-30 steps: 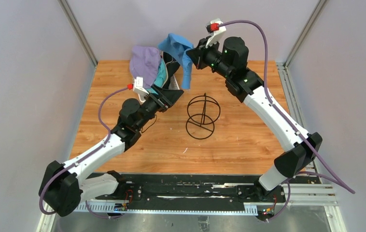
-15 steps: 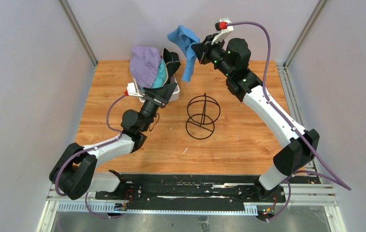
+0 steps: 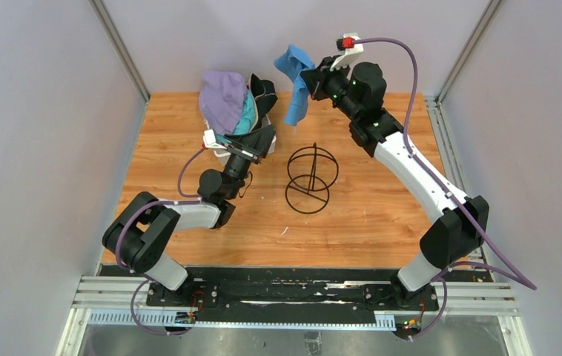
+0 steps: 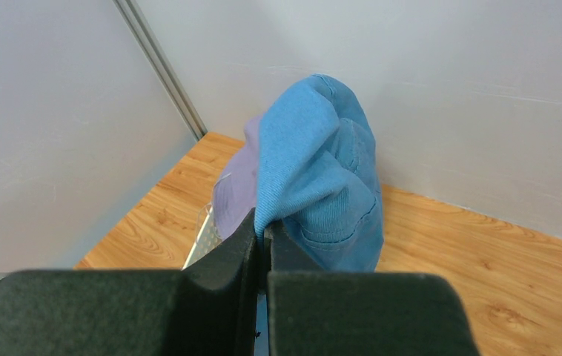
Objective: Stack the hats
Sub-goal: Adjust the hat.
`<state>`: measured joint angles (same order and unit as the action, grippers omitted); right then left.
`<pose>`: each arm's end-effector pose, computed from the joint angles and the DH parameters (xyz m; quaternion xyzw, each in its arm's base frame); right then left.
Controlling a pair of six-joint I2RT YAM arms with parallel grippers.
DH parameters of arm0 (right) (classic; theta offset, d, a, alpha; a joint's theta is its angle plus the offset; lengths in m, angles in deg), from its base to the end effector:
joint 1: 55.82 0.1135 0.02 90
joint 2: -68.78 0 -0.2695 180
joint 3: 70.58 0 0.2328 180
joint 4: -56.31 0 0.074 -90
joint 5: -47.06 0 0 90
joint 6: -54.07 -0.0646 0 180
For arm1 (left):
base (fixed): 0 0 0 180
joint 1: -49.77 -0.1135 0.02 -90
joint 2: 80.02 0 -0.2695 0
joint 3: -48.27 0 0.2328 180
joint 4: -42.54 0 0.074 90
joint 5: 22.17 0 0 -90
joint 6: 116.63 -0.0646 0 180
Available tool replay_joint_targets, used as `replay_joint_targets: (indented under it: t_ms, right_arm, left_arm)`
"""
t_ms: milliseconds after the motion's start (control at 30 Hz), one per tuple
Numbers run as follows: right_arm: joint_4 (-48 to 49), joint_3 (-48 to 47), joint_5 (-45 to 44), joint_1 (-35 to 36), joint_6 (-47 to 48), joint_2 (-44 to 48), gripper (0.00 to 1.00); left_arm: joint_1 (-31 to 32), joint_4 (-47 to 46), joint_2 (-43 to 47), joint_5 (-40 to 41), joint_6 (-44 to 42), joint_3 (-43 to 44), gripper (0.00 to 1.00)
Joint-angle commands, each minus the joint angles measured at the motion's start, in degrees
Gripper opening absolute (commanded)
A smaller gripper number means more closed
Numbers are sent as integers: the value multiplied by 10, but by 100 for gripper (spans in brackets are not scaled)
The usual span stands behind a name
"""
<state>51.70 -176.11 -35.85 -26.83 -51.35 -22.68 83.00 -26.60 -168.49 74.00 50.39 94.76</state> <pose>0.3363 0.1955 0.4622 -0.1231 0.6351 0.3248 0.6900 0.2621 -0.1634 0.2903 -0.2367 0.4659 -0.6830 0.5103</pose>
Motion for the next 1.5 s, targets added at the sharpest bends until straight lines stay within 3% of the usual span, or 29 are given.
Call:
replay_joint_targets:
  t_ms: [0, 333, 1133, 1467]
  right_arm:
    - [44, -6, 1, -12, -10, -6, 1]
    - [48, -6, 14, -13, -17, -10, 1]
    - [46, -16, 21, -13, -17, -18, 0]
    - [51, 24, 32, -13, -17, 16, 1]
  left_arm:
    - [3, -48, 11, -3, 16, 16, 85]
    - [5, -52, -12, -31, 57, 53, 85]
    - [21, -52, -60, -41, 73, 91, 84]
    - [20, -51, -81, -16, 50, 120, 84]
